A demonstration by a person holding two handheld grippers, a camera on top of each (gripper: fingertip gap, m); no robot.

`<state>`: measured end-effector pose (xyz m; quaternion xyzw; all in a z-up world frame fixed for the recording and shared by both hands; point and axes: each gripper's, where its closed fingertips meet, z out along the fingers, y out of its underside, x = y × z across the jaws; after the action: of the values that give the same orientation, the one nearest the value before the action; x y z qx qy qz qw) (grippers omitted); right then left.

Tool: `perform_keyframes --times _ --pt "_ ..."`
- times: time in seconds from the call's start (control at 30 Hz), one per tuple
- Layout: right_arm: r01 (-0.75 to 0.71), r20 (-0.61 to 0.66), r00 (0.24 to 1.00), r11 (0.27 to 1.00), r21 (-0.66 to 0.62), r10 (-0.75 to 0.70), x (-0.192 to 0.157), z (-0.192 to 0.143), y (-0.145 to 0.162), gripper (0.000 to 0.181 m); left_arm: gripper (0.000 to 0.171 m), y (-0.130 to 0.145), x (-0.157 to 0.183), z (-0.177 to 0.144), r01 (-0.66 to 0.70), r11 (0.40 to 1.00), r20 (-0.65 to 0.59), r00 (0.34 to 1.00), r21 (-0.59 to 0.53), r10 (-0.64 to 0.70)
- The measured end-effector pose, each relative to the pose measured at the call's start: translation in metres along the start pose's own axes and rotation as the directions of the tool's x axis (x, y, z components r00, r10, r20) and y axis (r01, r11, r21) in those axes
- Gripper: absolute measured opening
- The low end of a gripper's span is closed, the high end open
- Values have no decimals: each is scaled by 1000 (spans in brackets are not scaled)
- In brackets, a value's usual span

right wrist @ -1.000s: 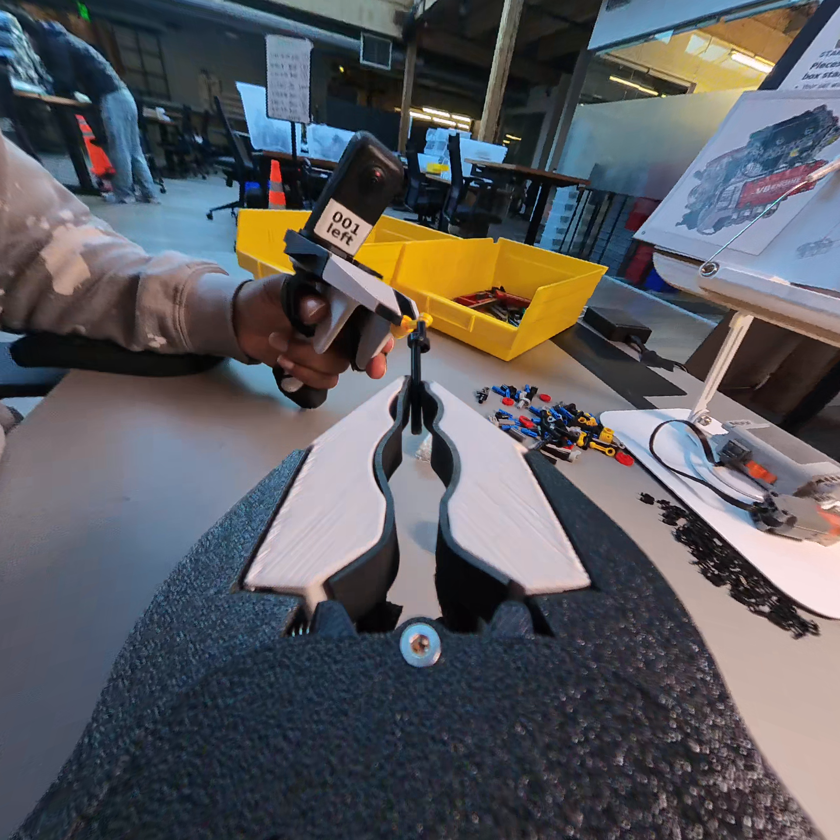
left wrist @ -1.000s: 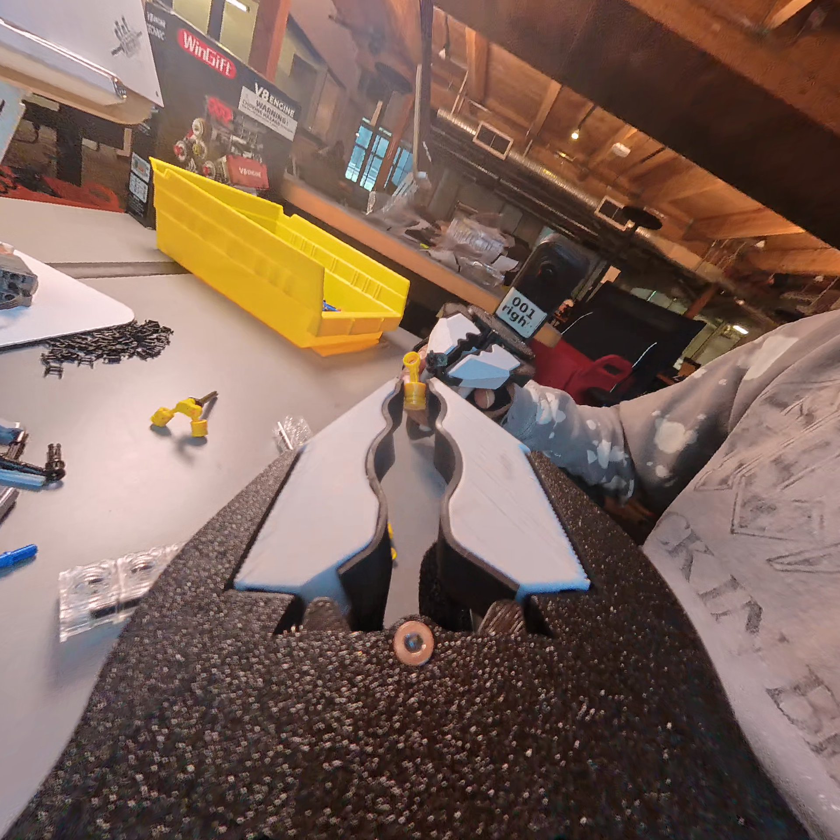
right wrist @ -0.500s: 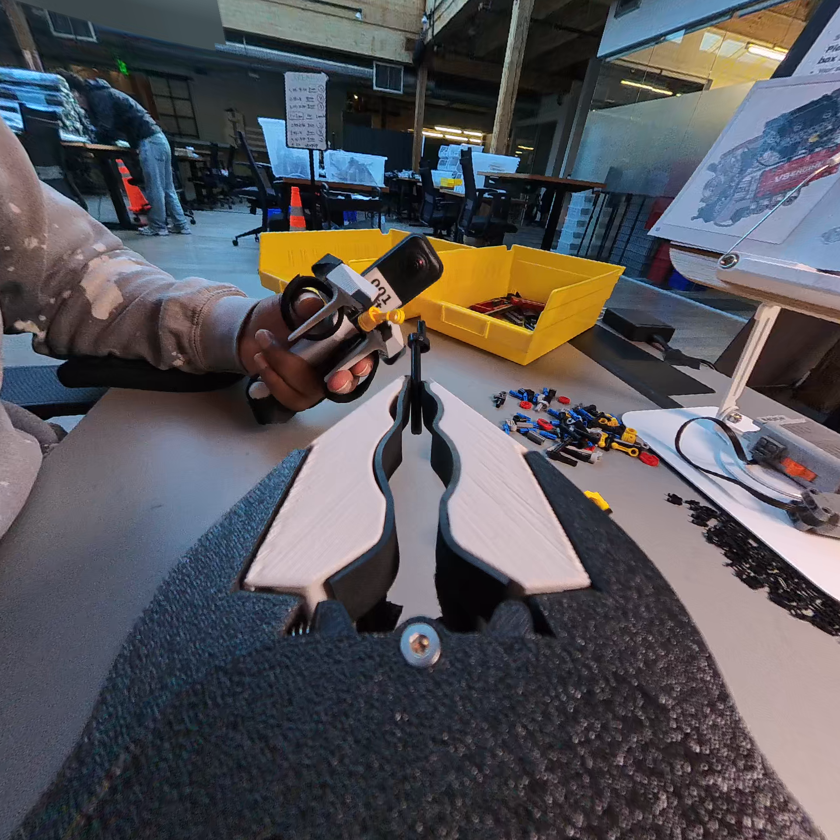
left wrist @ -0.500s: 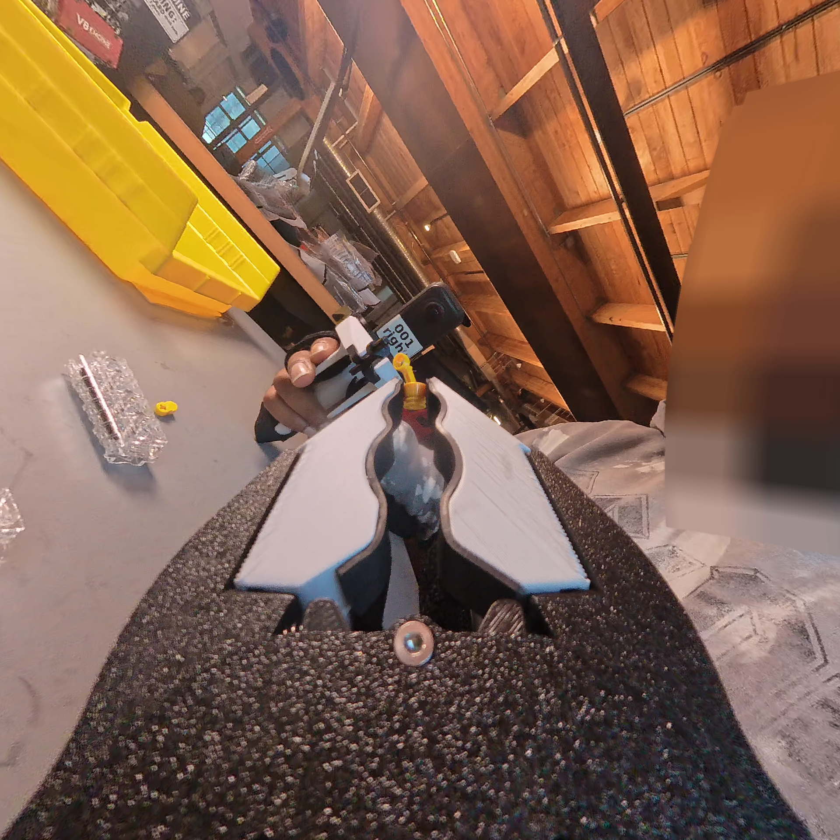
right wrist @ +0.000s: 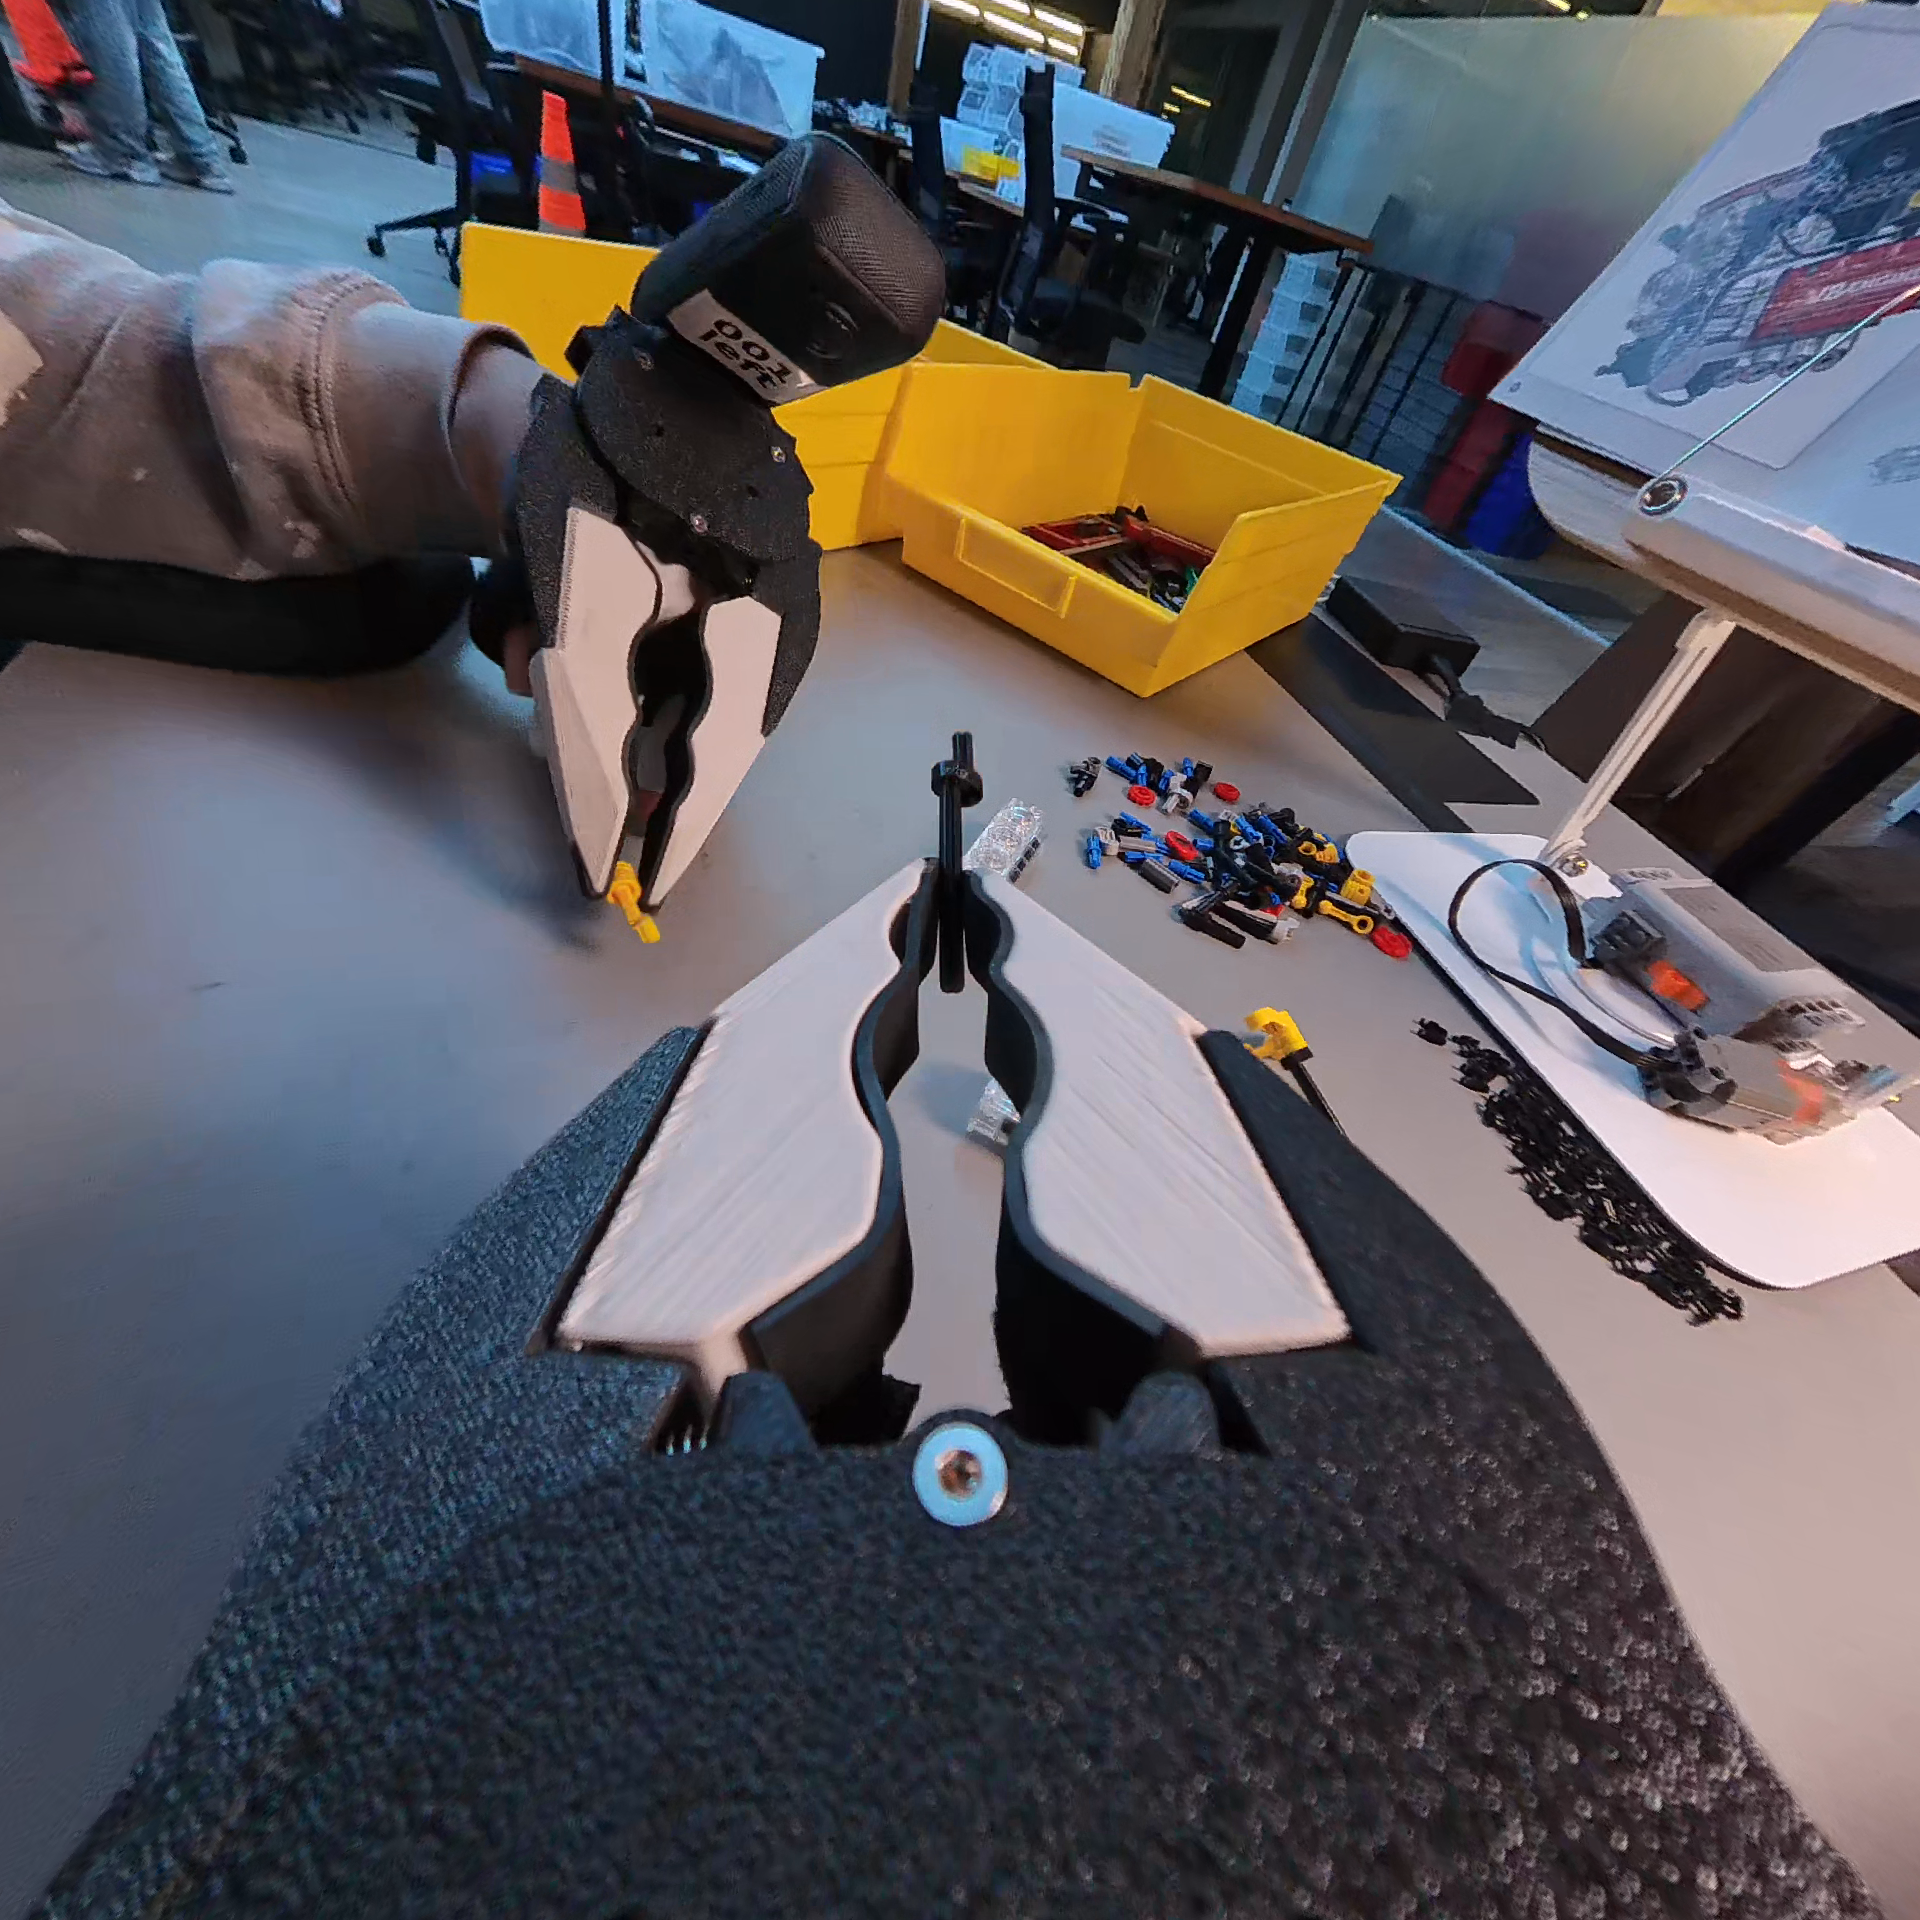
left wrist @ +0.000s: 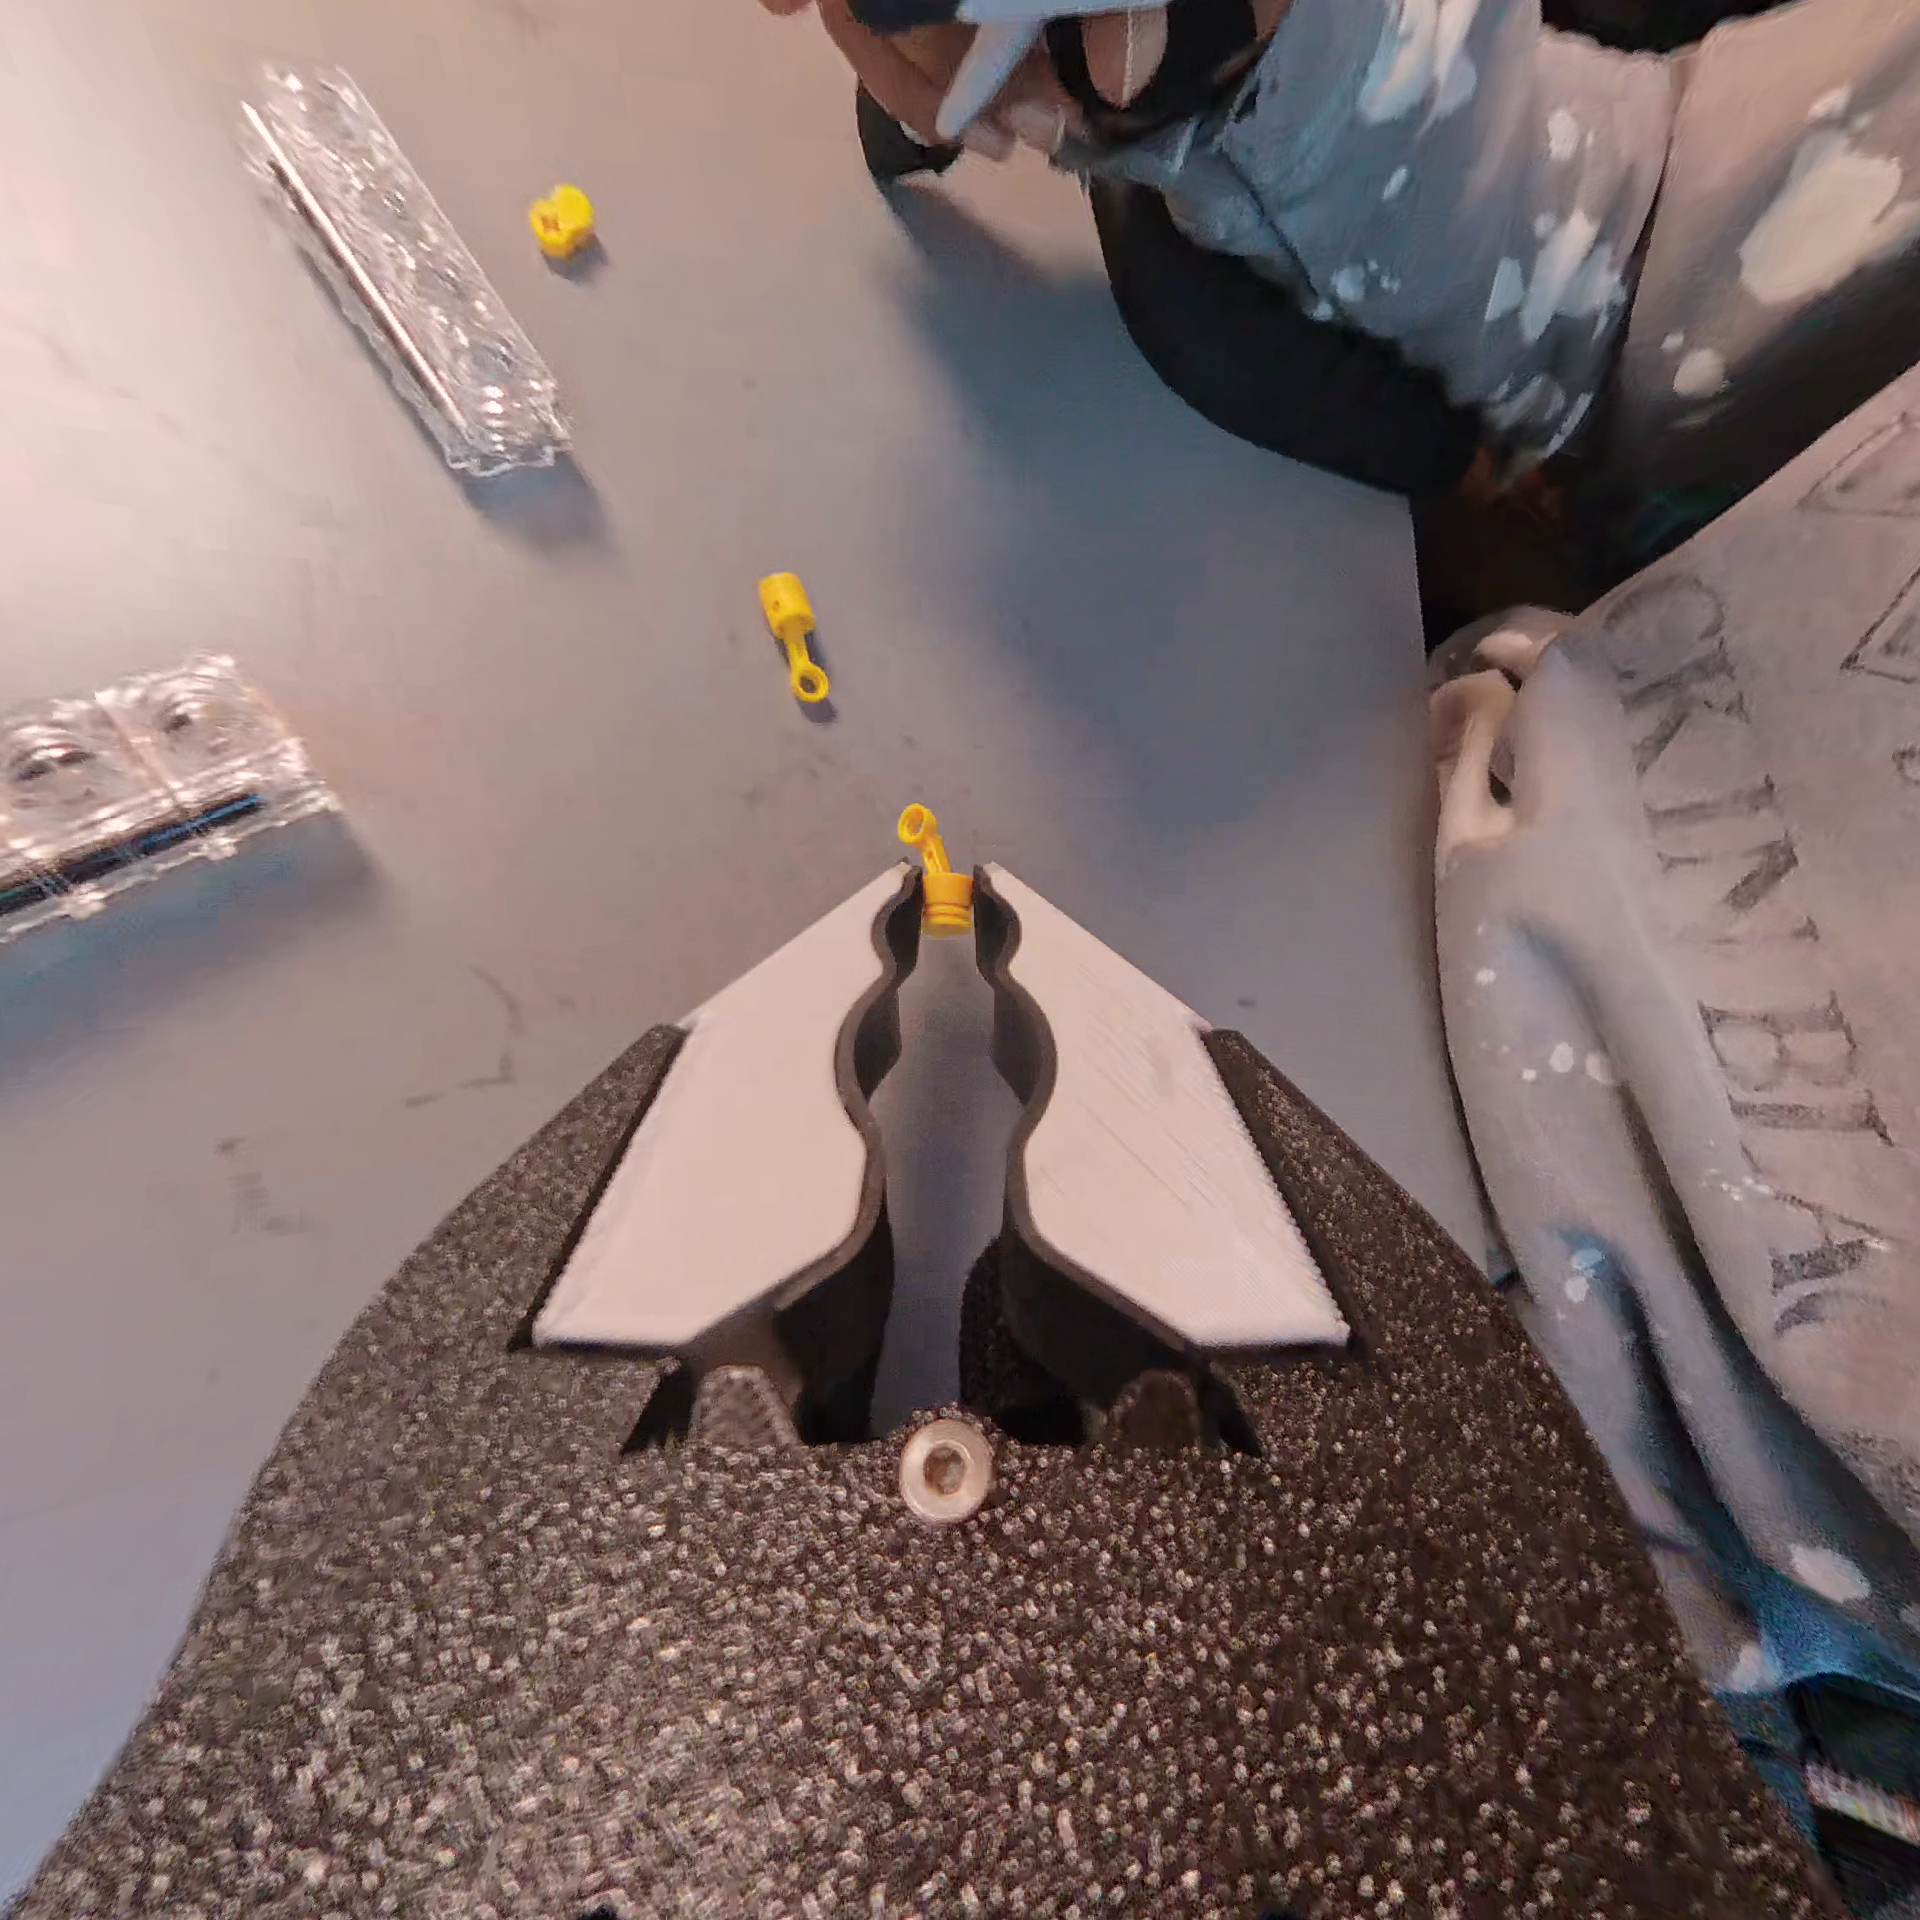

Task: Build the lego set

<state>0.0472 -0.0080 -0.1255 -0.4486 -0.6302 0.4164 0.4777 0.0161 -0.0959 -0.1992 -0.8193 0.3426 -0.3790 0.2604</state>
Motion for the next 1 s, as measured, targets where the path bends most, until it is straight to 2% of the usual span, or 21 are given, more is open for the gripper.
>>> perform_keyframes --times 0.1,0.23,0.43,0.53,0.6,0.73,0.83,1.0 --pt "20 2 1000 1000 -13 -20 -3 1 2 4 10 7 -3 4 -47 997 35 998 -54 49" --pt "16 -4 1000 1000 -19 -16 -2 -1 3 4 10 5 -19 -1 -73 996 131 988 -53 79" --pt "11 -11 1000 1000 -21 -11 0 -2 3 4 13 -12 -55 -27 -141 990 388 913 9 127" --pt "13 -14 1000 1000 -23 -13 0 -2 4 4 11 -14 -26 -26 -258 965 335 907 -34 255" --pt "5 -18 1000 1000 -17 -6 2 -3 3 4 9 -7 -7 -18 -336 936 313 882 -109 353" --pt "-9 -22 1000 1000 -8 9 4 -4 2 4 10 9 -13 -8 -368 890 384 807 -268 449" --pt "0 -17 1000 1000 -11 0 2 -4 3 4 16 13 -19 -3 -355 887 386 805 -294 450" --pt "5 -16 1000 1000 -17 -5 1 -4 4 4 12 14 -33 -6 -288 912 374 844 -290 385"
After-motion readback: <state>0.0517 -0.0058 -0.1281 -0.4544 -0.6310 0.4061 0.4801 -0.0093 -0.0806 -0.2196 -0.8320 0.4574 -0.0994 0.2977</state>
